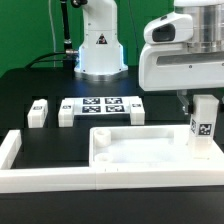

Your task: Assemble desk

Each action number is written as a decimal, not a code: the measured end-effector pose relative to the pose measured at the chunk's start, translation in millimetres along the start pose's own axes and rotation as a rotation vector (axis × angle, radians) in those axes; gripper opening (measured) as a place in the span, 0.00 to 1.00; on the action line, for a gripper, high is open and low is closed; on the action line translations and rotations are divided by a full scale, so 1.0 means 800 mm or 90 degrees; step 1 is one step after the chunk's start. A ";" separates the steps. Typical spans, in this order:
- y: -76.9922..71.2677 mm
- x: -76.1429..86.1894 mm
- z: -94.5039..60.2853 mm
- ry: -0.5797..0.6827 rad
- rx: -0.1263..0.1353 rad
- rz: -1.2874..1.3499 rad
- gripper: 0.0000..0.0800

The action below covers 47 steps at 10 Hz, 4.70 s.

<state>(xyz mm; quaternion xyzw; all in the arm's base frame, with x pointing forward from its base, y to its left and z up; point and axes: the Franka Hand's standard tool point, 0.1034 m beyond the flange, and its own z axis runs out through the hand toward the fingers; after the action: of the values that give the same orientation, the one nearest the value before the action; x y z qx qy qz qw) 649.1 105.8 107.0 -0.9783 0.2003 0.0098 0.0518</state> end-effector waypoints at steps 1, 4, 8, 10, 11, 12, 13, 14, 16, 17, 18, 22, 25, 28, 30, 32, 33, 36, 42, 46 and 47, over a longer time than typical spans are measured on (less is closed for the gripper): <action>0.001 0.001 0.000 0.000 0.000 0.040 0.37; 0.008 0.002 0.001 -0.006 -0.001 0.268 0.37; 0.001 0.008 0.000 -0.056 0.050 0.720 0.37; -0.001 0.007 0.002 -0.054 0.053 0.822 0.37; 0.000 0.007 0.002 -0.054 0.054 0.808 0.37; -0.002 0.006 0.001 -0.046 0.048 0.748 0.37; -0.010 0.005 -0.006 -0.026 0.046 0.608 0.58; -0.017 0.003 -0.009 -0.016 0.050 0.490 0.76; -0.023 -0.002 -0.010 -0.013 0.046 0.397 0.80; -0.022 -0.001 -0.010 -0.010 0.045 0.340 0.81; -0.018 0.001 -0.010 -0.006 0.044 0.262 0.81; 0.015 0.016 0.009 0.018 0.011 -0.160 0.81; 0.015 0.014 0.012 0.018 0.011 -0.145 0.67; 0.015 0.015 0.012 0.018 0.012 -0.072 0.37; 0.015 0.015 0.012 0.016 0.014 0.034 0.37; 0.013 0.015 0.013 0.010 0.019 0.168 0.37; 0.012 0.019 0.013 0.005 0.017 0.252 0.37; 0.013 0.017 0.013 -0.023 0.022 0.502 0.37; 0.017 0.008 0.016 -0.050 0.072 0.874 0.37; 0.016 0.007 0.017 -0.056 0.073 0.925 0.47; 0.016 0.007 0.017 -0.056 0.072 0.925 0.69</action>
Offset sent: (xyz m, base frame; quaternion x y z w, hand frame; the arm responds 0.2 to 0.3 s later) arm -0.0013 -0.0175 -0.0018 -0.0259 -0.0180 0.3238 0.9456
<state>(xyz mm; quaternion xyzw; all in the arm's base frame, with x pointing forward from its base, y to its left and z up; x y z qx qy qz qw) 649.0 93.4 91.6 -0.5928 0.7971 0.0703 0.0908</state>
